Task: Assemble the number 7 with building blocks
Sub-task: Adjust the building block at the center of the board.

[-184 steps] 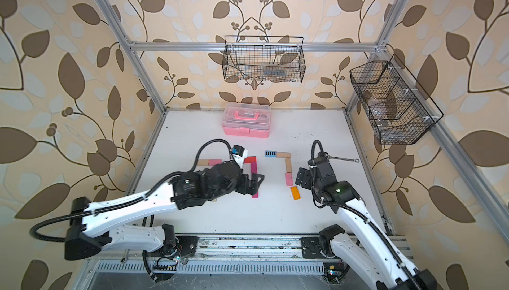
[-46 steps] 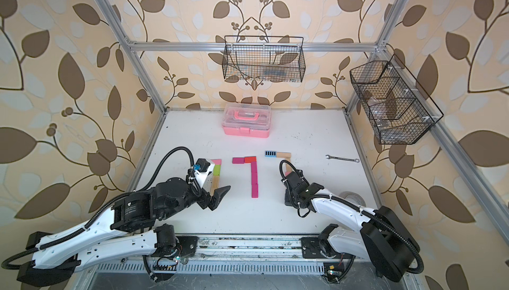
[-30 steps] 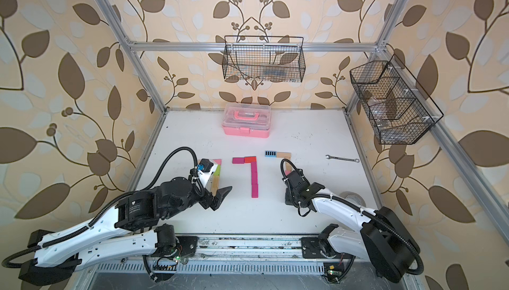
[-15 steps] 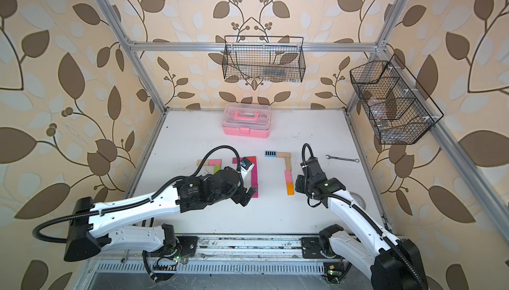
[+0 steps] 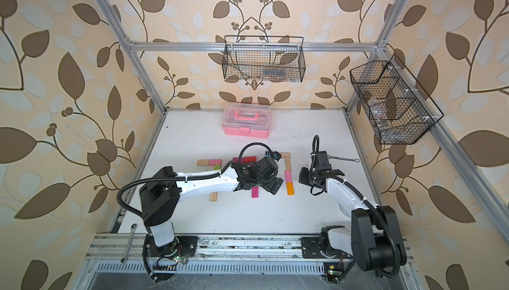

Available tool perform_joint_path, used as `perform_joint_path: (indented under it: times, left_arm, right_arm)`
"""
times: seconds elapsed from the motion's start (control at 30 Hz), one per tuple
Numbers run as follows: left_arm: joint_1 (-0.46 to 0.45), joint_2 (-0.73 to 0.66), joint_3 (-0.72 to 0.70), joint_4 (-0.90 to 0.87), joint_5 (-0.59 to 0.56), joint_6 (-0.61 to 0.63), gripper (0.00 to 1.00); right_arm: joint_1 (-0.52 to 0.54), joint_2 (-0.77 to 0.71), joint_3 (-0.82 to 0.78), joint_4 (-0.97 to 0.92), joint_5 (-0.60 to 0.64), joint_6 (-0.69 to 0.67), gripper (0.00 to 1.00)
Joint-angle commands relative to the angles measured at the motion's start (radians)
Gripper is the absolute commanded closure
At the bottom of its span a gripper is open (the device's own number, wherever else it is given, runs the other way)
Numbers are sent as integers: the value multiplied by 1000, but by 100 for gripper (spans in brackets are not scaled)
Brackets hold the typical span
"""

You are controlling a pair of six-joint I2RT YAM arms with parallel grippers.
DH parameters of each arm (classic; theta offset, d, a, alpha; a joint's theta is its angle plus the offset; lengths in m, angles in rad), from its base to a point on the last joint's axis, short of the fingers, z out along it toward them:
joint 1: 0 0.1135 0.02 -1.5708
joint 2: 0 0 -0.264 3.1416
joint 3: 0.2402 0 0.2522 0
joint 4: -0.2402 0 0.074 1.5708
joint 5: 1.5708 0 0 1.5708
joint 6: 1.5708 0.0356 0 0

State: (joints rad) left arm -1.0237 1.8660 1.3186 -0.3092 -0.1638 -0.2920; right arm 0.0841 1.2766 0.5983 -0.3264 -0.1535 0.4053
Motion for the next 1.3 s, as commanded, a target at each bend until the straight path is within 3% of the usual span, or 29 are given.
perform_joint_path:
  times: [0.0, 0.2, 0.3, 1.03, 1.27]
  left_arm:
    - [28, 48, 67, -17, 15, -51, 11]
    - [63, 154, 155, -57, 88, -53, 42]
    - [65, 200, 194, -77, 123, -38, 51]
    - [68, 329, 305, -95, 206, -40, 51]
    - [68, 366, 357, -145, 214, -32, 58]
  right_arm:
    - [-24, 31, 35, 73, -66, -45, 89]
    - [-53, 79, 34, 100, -98, -63, 90]
    - [-53, 89, 29, 113, -107, -62, 90]
    - [-21, 175, 18, 108, -149, -51, 91]
    - [-21, 182, 19, 113, -160, -51, 91]
